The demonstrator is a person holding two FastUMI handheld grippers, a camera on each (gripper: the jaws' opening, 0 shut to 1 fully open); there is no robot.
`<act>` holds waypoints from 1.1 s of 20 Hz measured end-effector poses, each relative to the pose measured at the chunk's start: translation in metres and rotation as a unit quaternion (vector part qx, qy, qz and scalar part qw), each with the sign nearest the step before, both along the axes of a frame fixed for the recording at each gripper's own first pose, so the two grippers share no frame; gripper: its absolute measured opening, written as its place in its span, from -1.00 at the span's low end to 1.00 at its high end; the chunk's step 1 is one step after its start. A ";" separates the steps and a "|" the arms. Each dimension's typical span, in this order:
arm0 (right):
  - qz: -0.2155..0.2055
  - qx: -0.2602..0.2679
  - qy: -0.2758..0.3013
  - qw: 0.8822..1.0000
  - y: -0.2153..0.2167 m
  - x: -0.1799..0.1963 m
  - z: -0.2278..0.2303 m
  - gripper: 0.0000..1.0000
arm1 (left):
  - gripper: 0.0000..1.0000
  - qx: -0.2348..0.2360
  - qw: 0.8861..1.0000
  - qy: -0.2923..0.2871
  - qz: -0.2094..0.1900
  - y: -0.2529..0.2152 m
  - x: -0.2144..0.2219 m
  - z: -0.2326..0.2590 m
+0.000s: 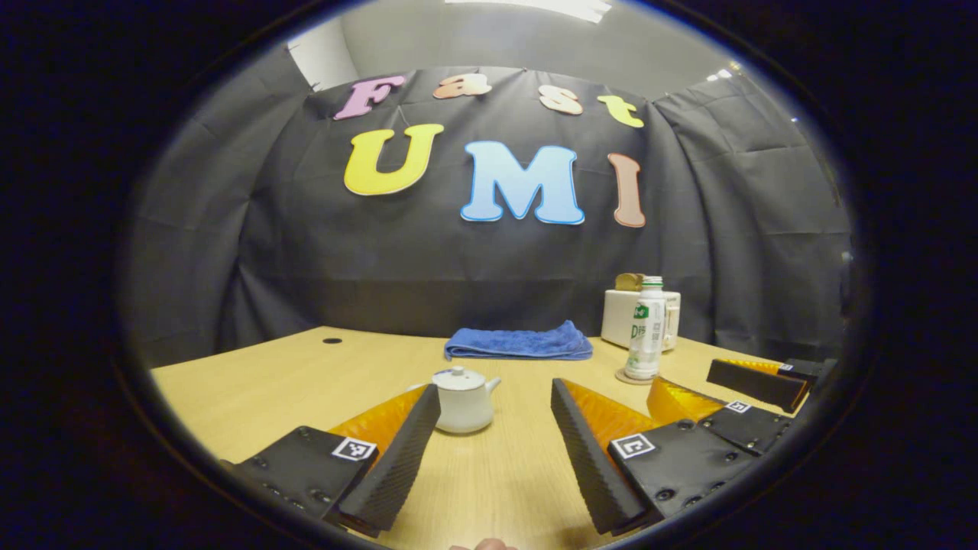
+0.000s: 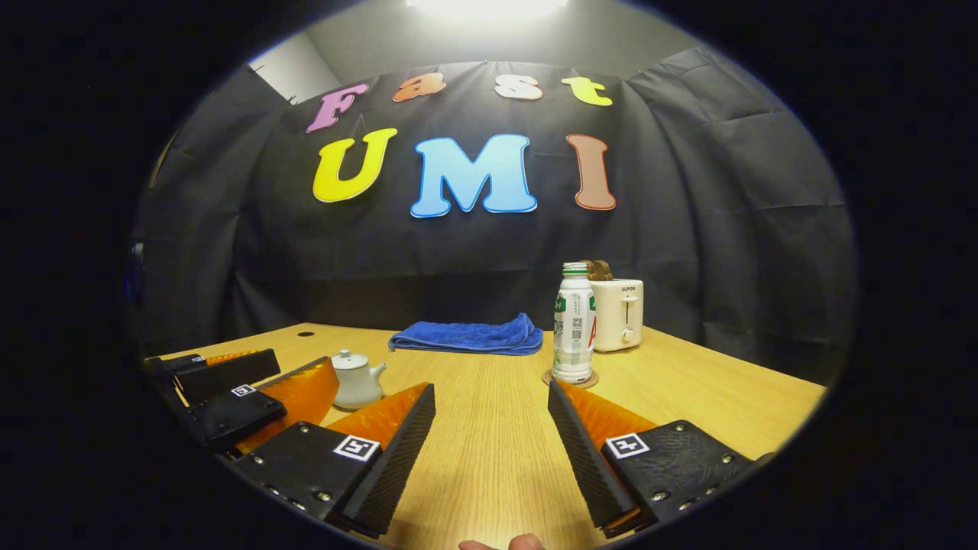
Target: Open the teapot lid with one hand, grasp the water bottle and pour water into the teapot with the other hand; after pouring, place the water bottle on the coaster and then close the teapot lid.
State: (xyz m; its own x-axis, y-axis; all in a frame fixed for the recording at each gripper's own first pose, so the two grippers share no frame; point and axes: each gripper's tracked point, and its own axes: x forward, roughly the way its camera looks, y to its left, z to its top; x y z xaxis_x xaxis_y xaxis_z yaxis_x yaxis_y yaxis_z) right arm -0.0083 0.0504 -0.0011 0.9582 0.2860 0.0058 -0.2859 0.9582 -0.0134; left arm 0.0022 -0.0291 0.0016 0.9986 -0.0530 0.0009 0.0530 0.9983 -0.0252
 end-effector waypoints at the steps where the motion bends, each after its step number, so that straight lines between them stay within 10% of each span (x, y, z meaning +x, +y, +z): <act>1: -0.004 0.000 0.000 1.000 -0.001 -0.001 0.001 0.92 | 0.99 0.015 1.000 -0.002 0.009 0.003 -0.001 0.002; 22: -0.035 0.001 0.003 0.999 -0.009 0.001 0.000 0.92 | 1.00 0.013 1.000 -0.001 -0.015 -0.006 -0.002 -0.001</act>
